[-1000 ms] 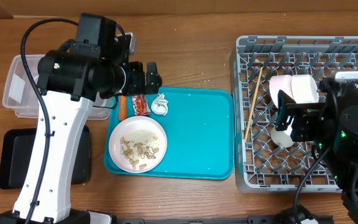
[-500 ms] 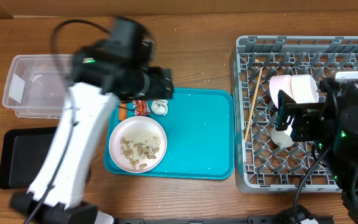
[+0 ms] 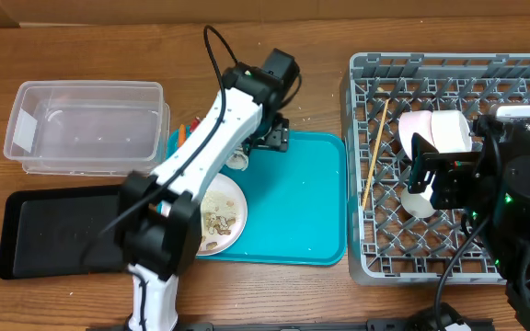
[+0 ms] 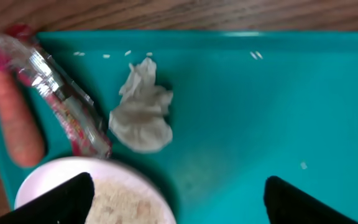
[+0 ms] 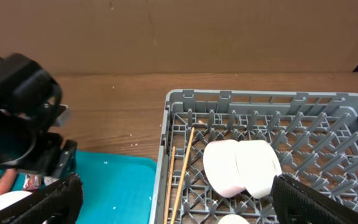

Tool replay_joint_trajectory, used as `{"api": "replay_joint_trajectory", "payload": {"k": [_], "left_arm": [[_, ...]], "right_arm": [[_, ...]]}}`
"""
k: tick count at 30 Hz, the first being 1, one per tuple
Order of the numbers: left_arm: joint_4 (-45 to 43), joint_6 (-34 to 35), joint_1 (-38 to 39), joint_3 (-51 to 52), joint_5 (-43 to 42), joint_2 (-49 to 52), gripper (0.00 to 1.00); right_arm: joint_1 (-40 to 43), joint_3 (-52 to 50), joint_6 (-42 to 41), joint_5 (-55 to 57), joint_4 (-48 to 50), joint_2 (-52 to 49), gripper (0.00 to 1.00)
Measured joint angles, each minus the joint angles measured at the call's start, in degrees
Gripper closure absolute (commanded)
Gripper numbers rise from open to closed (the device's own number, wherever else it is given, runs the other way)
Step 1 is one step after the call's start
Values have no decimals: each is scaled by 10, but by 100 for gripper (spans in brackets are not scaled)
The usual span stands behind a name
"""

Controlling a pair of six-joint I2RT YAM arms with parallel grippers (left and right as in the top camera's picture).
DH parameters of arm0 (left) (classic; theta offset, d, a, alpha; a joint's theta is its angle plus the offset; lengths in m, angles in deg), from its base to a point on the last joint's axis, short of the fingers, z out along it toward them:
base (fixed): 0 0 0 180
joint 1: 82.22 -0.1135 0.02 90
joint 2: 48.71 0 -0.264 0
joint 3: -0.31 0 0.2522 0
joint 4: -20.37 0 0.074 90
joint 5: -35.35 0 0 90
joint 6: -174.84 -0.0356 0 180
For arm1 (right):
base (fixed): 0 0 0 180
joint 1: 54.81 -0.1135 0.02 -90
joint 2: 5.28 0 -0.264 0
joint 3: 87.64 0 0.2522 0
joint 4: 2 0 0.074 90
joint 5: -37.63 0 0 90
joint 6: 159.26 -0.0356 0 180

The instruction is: Sort waste into correct bins and load items into the dishwasher

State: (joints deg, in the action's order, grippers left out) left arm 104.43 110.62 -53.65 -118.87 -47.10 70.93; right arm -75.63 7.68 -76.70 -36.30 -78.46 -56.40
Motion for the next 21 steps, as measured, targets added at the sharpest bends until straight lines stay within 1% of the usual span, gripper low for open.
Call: {"api": "replay_joint_trajectory", "payload": {"k": [1,2,7,8,9,11,12,13,14,15,19,21], "left_arm": [[-5,-3,-6,0,-6,11,25],[-7,-6,-13,0,-10,25,28],[-3,-9,-32,0,-3,82,29],[-4,-8,-32,0,2,91,31],[-5,-6,-32,0,5,99,35],[-7,-2,-31,0,6,112,47],[-7,-1,-31,0,5,116,60],[-6,-2,-31,0,2,119,77],[-4,-2,-31,0,-2,122,88],[-1,-4,-31,0,-7,122,96],[29,-6,-31,-7,-20,122,96],[68,-6,-32,-23,-24,121,96]], "right_arm": [[0,0,0,0,0,0,0],[0,0,0,0,0,0,0],[0,0,0,0,0,0,0],[0,0,0,0,0,0,0],[0,0,0,0,0,0,0],[0,0,0,0,0,0,0],[0,0,0,0,0,0,0],[0,0,0,0,0,0,0],[0,0,0,0,0,0,0],[0,0,0,0,0,0,0],[0,0,0,0,0,0,0],[0,0,0,0,0,0,0]]}}
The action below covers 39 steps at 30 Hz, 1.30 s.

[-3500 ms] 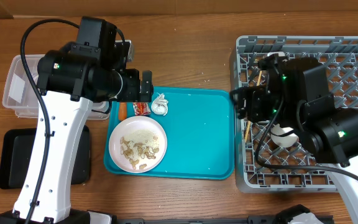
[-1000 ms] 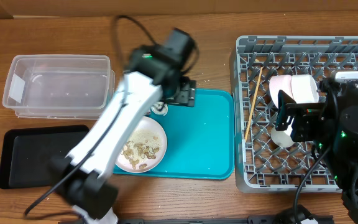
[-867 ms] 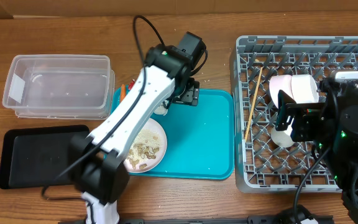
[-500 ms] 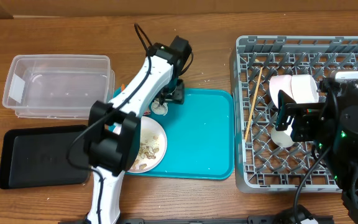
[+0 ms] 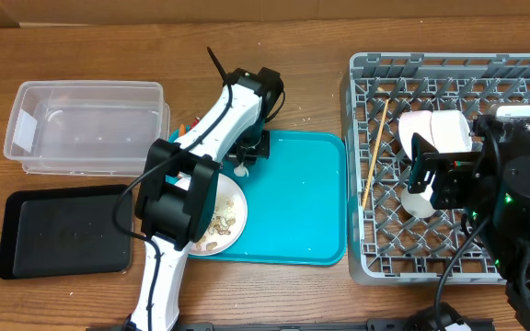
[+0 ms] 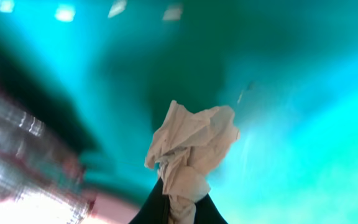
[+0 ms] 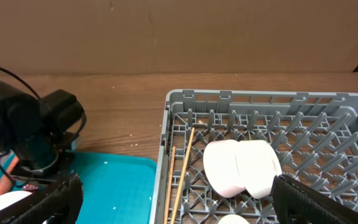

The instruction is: Sort waste into correct bins and load items into the dishwasher

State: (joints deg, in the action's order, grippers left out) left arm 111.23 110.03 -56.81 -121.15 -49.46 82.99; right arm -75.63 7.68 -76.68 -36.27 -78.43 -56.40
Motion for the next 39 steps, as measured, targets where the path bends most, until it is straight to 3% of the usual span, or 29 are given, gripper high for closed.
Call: {"api": "replay_joint_trajectory", "payload": {"k": [3,6,9,13,15,18,20,22,24,26,33,36,39], "left_arm": [[52,0,-10,-34,-2,-18,95],[70,2,-40,-68,-1,-71,85],[70,9,-101,-88,12,-149,73],[72,20,-209,-104,40,-223,72],[71,20,-264,-105,45,-233,66],[68,13,-310,-99,22,-221,66],[68,-2,-327,-94,-7,-203,58],[67,-15,-332,-89,-23,-186,50],[64,-21,-332,-86,-31,-177,34],[59,-28,-329,-85,-34,-175,28],[54,-30,-298,-86,-35,-177,29],[40,-33,-252,-78,-19,-177,25],[2,-33,-183,-36,8,-182,13]], "right_arm": [[0,0,0,0,0,0,0],[0,0,0,0,0,0,0],[0,0,0,0,0,0,0],[0,0,0,0,0,0,0],[0,0,0,0,0,0,0],[0,0,0,0,0,0,0],[0,0,0,0,0,0,0],[0,0,0,0,0,0,0],[0,0,0,0,0,0,0],[0,0,0,0,0,0,0],[0,0,0,0,0,0,0],[0,0,0,0,0,0,0],[0,0,0,0,0,0,0]]}}
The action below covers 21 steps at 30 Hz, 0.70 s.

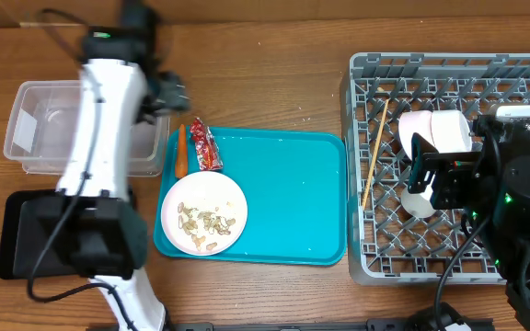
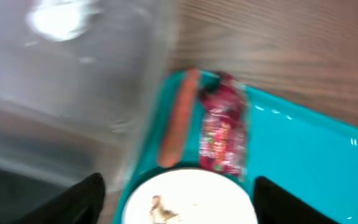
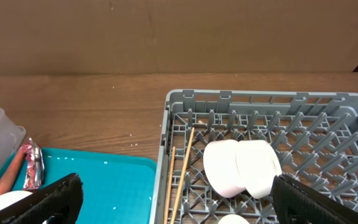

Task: Sort waste into correct bins and load items into the dishwasher
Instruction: 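Drop the foil into the clear plastic bin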

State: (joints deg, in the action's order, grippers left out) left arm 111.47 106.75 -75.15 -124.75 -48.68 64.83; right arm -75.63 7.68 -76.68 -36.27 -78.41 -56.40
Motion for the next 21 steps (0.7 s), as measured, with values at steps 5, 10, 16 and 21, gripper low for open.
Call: {"api": "replay_joint_trajectory", "payload": {"k": [5,10,16,21], "left_arm": [[-97,47,106,125,49,-1,7],[-196,102,120,223,74,-1,18],[-261,129,104,270,88,-1,34],[-306,134,103,312,85,-1,59]], "right_arm": [[0,0,0,0,0,0,0],[0,0,0,0,0,0,0],[0,0,0,0,0,0,0],[0,0,0,0,0,0,0]]}}
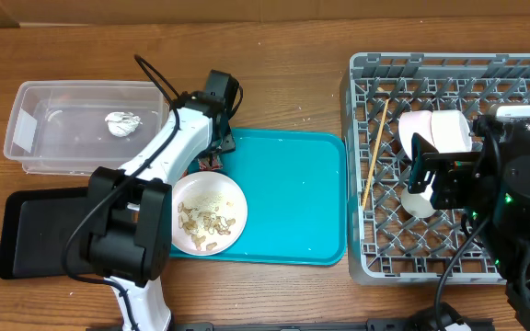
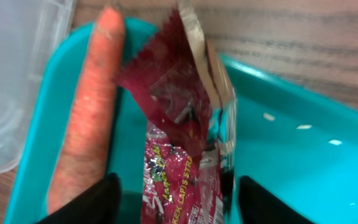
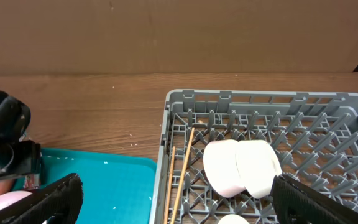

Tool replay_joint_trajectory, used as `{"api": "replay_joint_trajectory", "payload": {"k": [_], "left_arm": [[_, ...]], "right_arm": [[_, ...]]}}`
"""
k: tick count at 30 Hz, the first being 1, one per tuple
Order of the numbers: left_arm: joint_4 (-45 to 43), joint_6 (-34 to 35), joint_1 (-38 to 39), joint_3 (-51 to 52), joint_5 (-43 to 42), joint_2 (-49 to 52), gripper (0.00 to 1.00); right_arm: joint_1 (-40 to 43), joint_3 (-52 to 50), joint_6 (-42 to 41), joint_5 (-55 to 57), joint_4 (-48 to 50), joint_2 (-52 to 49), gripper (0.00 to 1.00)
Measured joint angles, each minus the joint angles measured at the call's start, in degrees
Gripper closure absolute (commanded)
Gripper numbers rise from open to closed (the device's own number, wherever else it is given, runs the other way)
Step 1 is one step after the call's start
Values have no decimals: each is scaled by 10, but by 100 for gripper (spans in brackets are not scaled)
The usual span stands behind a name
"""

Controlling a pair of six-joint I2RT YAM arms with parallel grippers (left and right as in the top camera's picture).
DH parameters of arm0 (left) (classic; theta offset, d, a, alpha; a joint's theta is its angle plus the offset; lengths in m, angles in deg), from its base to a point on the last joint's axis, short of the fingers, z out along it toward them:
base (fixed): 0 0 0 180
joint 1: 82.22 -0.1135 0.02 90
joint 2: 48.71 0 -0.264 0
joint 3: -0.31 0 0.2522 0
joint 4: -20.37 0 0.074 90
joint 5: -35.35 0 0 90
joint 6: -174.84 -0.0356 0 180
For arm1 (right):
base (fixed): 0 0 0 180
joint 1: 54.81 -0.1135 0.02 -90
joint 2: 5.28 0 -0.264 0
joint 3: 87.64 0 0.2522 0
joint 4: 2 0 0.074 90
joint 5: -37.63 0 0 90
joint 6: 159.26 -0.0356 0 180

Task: Sort waste into correct bins and load items into the dishwasher
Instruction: 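Drop the foil into the clear plastic bin, then grasp the red snack wrapper and drop it into the clear bin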

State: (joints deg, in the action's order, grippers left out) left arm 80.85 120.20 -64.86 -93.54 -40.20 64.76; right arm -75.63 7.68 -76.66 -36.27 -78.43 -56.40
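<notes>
A red snack wrapper (image 2: 188, 155) lies at the top-left corner of the teal tray (image 1: 293, 202), next to an orange carrot-like stick (image 2: 86, 118). My left gripper (image 2: 176, 202) is open, one finger on each side of the wrapper; in the overhead view the left gripper (image 1: 213, 152) sits at that corner. A white plate (image 1: 208, 213) with food scraps rests on the tray. A crumpled tissue (image 1: 120, 121) lies in the clear bin (image 1: 26, 129). My right gripper (image 3: 179, 202) hangs open over the grey dishwasher rack (image 1: 431, 62).
A black tray (image 1: 58, 230) lies at the front left, below the clear bin. The rack holds white cups (image 1: 435, 131), a small white piece (image 1: 419, 204) and chopsticks (image 1: 374, 152). The right arm (image 1: 513, 193) covers the rack's right side.
My left gripper was open at the clear bin's right edge; now it is low over the tray's top-left corner, astride the red wrapper. The tissue now shows inside the clear bin.
My left gripper first hung open above the crumpled tissue on the tray, then was shut on it. Later it stood open by the clear bin. Now the tissue lies in that bin and the gripper is around the wrapper. The right arm stayed still.
</notes>
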Motion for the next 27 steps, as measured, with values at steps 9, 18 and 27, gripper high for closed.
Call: {"api": "replay_joint_trajectory", "payload": {"k": [9,18,27], "left_arm": [[111,-13,0,-71,-21,0,96],[342,-28,-28,-372,-4,-5,96],[325,-26,-206,-322,-13,-12,87]], "right_arm": [[0,0,0,0,0,0,0],[0,0,0,0,0,0,0],[0,0,0,0,0,0,0]]}}
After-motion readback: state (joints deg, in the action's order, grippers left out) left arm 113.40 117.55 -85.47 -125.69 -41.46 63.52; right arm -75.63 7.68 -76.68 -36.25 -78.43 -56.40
